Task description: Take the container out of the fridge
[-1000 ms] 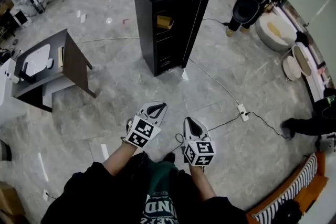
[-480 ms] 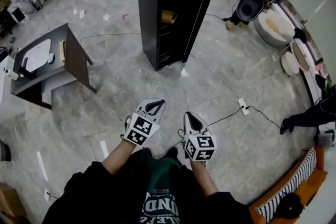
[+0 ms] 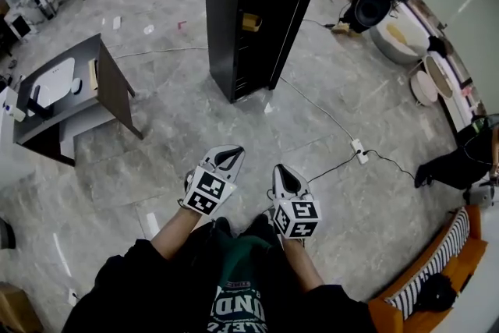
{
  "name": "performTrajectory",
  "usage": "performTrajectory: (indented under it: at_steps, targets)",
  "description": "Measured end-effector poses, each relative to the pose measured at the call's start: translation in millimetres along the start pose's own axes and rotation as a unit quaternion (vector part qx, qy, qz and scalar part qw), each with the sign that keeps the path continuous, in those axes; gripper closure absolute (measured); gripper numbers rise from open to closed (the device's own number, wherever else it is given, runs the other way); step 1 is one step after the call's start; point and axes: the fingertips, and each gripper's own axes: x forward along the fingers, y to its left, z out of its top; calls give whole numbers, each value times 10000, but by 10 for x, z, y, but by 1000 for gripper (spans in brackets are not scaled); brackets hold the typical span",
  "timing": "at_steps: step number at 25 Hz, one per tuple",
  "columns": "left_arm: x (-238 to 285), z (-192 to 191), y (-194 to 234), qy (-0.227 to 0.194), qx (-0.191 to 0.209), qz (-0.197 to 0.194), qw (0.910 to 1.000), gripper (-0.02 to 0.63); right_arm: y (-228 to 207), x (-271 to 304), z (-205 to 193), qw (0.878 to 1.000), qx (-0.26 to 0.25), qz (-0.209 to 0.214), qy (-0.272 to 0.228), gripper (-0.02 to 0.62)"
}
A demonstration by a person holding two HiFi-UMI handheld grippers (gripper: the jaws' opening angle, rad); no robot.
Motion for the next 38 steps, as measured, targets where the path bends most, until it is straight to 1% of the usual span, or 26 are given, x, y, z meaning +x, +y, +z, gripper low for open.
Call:
performTrajectory:
  at_steps: [3,10,17,20,27,32,38]
  targets:
    - [-90,-43,-24,-11,-9,-67,10000,592,62,-70,-26,10000,21,-84,-25,560]
    - [-269,-121,56,-3,-38,-84,10000,592,184,-102,-31,9997,62,-218,-38,560]
    - [-261,-114,145,-49,-91,-147,9998,592,230,-47,49,9995,1,-273,-131,560]
    - [-227,-101,148,-64,-116,-144,9998,592,227,-14,60,9997,-32,-219,-113,560]
    - [-77,-165,194,-5,-185,-121,9998,592,210,168,16,10000,-36,-43,-43,560]
    - [114,-161,316,94,-213,-76,9997,592,74,368,36,10000,52,29,22,560]
    - [490,-42,575,172,-222,-7,9996,592,-177,751,229,9998,91,149,34,560]
